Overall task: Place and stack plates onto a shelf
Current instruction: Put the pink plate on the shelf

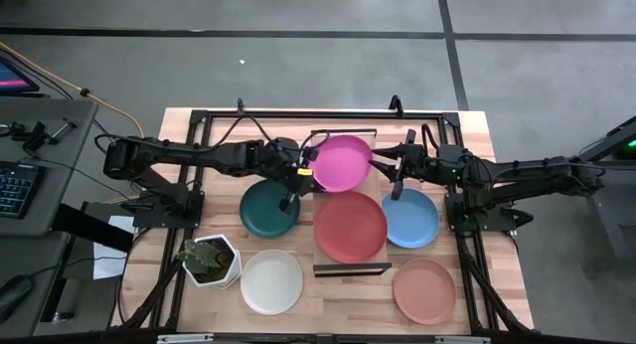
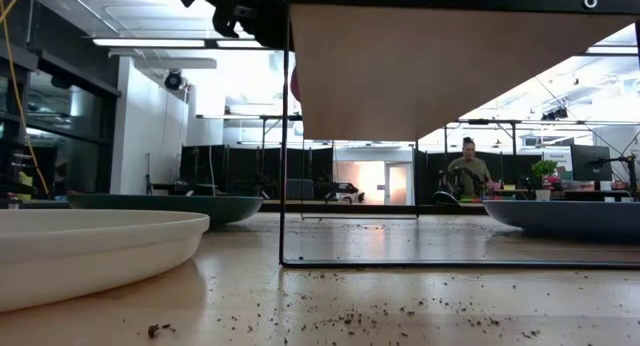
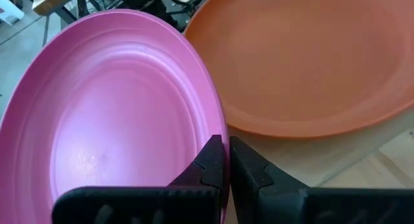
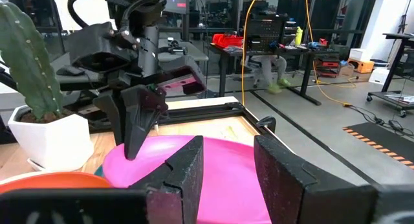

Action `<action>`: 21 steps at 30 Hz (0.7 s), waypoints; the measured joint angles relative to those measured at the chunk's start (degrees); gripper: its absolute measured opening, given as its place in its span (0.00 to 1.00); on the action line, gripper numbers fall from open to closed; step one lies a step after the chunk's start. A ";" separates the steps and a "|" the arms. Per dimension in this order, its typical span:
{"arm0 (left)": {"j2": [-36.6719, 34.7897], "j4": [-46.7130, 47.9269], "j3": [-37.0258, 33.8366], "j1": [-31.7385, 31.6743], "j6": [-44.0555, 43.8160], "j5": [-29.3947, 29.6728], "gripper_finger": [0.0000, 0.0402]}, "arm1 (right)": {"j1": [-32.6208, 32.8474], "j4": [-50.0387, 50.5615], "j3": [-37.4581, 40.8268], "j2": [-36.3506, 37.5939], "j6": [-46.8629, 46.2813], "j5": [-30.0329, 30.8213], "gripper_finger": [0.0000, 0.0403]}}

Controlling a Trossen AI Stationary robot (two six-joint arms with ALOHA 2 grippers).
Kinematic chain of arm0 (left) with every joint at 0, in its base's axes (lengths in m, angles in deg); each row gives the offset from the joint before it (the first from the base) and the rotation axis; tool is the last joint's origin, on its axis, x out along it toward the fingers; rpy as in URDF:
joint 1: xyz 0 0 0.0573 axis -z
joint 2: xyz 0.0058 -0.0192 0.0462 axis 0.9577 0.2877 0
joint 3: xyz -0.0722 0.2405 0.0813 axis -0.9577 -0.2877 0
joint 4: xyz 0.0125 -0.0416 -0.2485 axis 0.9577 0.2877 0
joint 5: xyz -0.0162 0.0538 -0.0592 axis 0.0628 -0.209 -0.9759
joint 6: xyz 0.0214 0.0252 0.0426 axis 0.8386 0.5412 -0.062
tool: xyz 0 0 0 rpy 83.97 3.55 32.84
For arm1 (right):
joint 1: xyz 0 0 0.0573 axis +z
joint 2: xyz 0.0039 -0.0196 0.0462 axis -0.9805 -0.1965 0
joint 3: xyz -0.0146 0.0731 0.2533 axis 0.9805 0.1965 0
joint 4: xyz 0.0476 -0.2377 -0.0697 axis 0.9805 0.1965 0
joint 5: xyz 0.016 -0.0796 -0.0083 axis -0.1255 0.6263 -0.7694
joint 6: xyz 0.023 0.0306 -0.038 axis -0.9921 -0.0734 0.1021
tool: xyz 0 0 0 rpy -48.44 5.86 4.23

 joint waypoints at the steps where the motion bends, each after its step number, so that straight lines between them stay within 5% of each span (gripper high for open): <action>1: 0.00 -0.07 -0.01 -0.14 -0.25 -0.02 0.00 | 0.00 0.00 0.00 0.00 0.00 0.00 0.31; 21: 6.22 -5.76 0.01 -0.72 -1.03 2.33 0.06 | -0.02 0.43 0.04 -0.02 -1.11 0.01 0.31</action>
